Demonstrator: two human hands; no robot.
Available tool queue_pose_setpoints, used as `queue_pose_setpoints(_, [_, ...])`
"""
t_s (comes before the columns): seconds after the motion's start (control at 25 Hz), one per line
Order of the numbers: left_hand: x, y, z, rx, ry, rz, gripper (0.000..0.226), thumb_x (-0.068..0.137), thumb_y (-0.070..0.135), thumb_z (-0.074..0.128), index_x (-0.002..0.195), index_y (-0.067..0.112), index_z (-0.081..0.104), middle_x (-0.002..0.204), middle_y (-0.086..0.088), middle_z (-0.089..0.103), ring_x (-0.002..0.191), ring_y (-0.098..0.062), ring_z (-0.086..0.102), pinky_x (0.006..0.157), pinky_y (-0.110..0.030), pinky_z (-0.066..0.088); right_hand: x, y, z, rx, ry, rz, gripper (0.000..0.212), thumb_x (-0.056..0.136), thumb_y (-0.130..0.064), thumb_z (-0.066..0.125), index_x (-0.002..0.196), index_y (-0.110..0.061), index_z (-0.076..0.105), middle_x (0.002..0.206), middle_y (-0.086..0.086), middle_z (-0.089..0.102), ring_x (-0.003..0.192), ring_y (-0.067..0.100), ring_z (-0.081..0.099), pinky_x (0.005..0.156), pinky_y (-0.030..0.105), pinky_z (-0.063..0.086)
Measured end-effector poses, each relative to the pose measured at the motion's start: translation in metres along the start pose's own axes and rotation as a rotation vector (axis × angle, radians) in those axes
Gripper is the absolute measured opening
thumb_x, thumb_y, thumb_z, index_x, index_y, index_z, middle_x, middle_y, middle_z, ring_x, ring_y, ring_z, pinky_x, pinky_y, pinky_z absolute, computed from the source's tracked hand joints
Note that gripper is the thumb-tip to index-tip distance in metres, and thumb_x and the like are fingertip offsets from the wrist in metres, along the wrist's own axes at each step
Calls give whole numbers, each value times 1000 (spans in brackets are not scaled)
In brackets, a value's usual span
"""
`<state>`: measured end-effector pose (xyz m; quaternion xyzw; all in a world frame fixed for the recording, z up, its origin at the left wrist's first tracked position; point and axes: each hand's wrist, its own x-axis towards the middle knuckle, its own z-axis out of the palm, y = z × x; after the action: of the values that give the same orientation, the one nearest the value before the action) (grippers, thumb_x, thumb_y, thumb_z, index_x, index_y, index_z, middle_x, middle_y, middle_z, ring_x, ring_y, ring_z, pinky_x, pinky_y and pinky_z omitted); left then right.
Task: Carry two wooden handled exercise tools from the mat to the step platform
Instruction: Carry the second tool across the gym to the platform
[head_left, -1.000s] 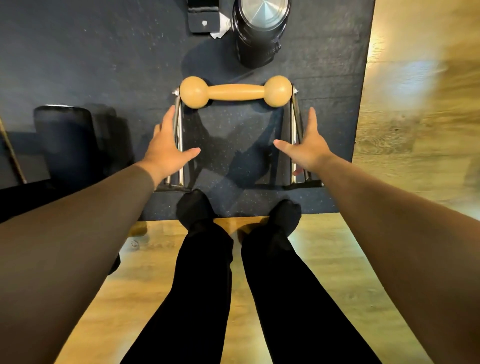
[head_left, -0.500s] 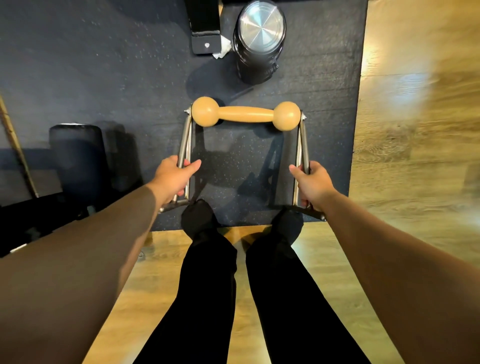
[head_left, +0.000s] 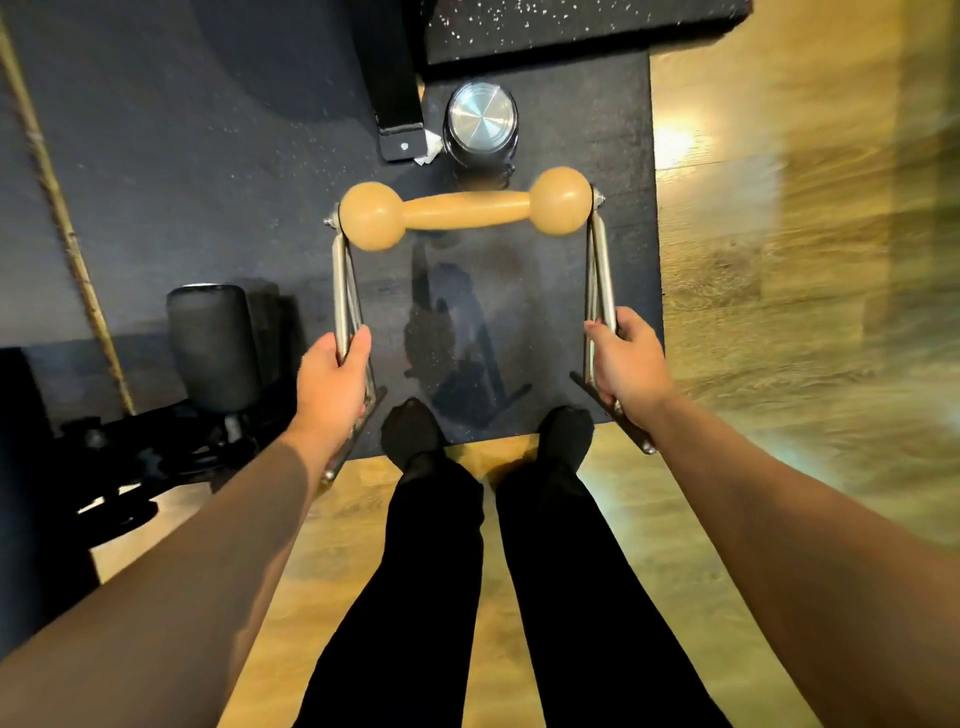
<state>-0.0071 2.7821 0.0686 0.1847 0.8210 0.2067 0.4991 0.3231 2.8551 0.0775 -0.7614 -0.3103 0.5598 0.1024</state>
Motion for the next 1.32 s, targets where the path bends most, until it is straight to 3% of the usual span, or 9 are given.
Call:
queue_pose_setpoints(0.12, [-32, 21, -22, -51, 14, 53, 42, 93, 58, 57, 87, 17, 48, 67, -7, 40, 50, -21, 37, 52, -39, 34, -36, -28, -12, 93, 12, -48, 20, 94, -37, 60, 84, -23, 50, 46, -7, 37, 34, 16, 34, 37, 23, 30])
queue_pose_setpoints(0.44, [-149, 87, -87, -197, 48, 189, 46, 87, 67, 55, 79, 22, 54, 52, 4, 39, 39, -16, 36, 42, -27, 31, -170, -108, -63, 214, -10, -164, 28, 106, -28, 59, 85, -18, 43, 49, -3, 34, 36, 17, 29, 36, 27, 23])
queue_pose_setpoints(0.84, [-368, 221, -191, -509, 125, 485, 42, 106, 50, 47, 75, 25, 60, 50, 5, 31, 37, -11, 23, 38, -19, 21, -382, -239, -161, 356, 12, -521, 37, 103, -34, 61, 68, -26, 54, 47, -7, 39, 37, 12, 32, 36, 20, 26])
queue_pose_setpoints(1.04, [-463, 302, -258, -500, 213, 630, 43, 106, 49, 46, 75, 23, 59, 49, 6, 33, 37, -11, 25, 40, -20, 23, -485, -317, -197, 410, -20, -704, 31, 103, -45, 58, 89, -18, 50, 52, -3, 33, 39, 11, 30, 37, 21, 23])
queue_pose_setpoints(1.2, [-526, 360, -320, -538, 236, 804, 44, 107, 48, 44, 71, 28, 60, 47, 7, 31, 36, -9, 24, 39, -18, 21, -568, -380, -211, 471, -12, -869, 34, 109, -35, 52, 81, -19, 44, 53, -1, 33, 36, 9, 29, 34, 19, 23])
queue_pose_setpoints(1.32, [-560, 387, -357, -575, 251, 904, 46, 108, 48, 44, 68, 29, 60, 47, 5, 29, 35, -9, 24, 38, -17, 22, -620, -410, -216, 511, -21, -973, 32, 110, -33, 50, 87, -12, 46, 52, 0, 31, 33, 6, 28, 31, 19, 23])
